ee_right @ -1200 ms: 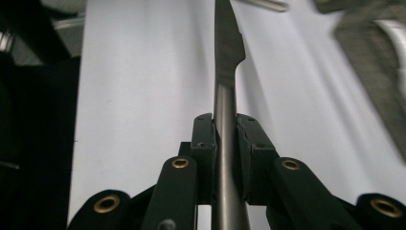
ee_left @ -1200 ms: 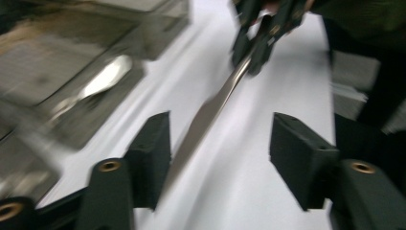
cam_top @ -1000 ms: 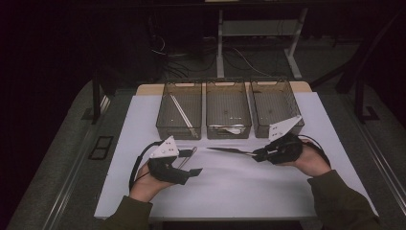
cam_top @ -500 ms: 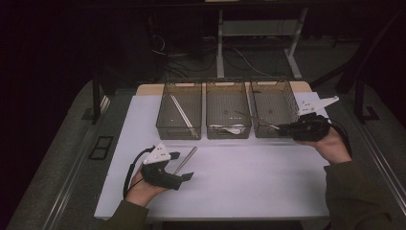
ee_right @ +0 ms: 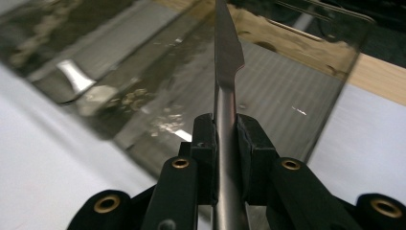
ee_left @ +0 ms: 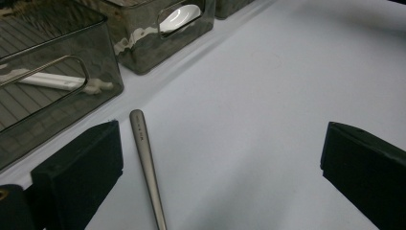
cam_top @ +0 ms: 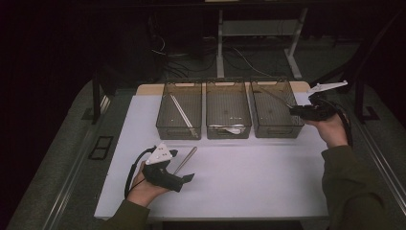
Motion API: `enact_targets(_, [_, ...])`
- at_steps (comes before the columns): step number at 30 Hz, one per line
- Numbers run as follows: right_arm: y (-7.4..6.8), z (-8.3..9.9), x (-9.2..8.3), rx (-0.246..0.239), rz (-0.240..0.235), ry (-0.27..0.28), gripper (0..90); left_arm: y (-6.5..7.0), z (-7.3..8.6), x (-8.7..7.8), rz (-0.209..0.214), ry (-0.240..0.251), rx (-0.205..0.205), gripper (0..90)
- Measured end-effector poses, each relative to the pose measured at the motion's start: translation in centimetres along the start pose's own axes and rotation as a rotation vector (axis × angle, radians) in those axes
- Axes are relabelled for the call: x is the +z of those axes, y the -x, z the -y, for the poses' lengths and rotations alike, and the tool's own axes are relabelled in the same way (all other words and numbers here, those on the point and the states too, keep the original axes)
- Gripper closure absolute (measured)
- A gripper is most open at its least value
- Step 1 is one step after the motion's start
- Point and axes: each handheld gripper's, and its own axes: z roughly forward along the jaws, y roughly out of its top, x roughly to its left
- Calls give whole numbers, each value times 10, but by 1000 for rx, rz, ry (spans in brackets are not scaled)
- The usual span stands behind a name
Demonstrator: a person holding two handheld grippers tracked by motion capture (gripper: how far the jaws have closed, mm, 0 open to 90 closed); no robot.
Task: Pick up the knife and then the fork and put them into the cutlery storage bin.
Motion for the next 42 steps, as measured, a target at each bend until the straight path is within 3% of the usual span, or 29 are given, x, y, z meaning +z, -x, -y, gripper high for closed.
enact_targets(9, [12, -7, 32, 67, 49, -76, 785, 2, -1, 2, 13, -6, 7, 0])
enact_targets(22, [10, -6, 74, 85, 79, -198, 781, 3, 0, 4, 25, -7, 16, 0])
enact_targets(25, [9, -7, 75, 79, 81, -195, 768, 3, 0, 4, 26, -6, 15, 0])
enact_targets(36, [14, -9, 53, 164, -15, -51, 415, 3, -1, 3, 24, -6, 15, 0])
enact_targets(42, [3, -7, 27, 124, -59, 24, 348, 2, -1, 3, 22, -12, 17, 0])
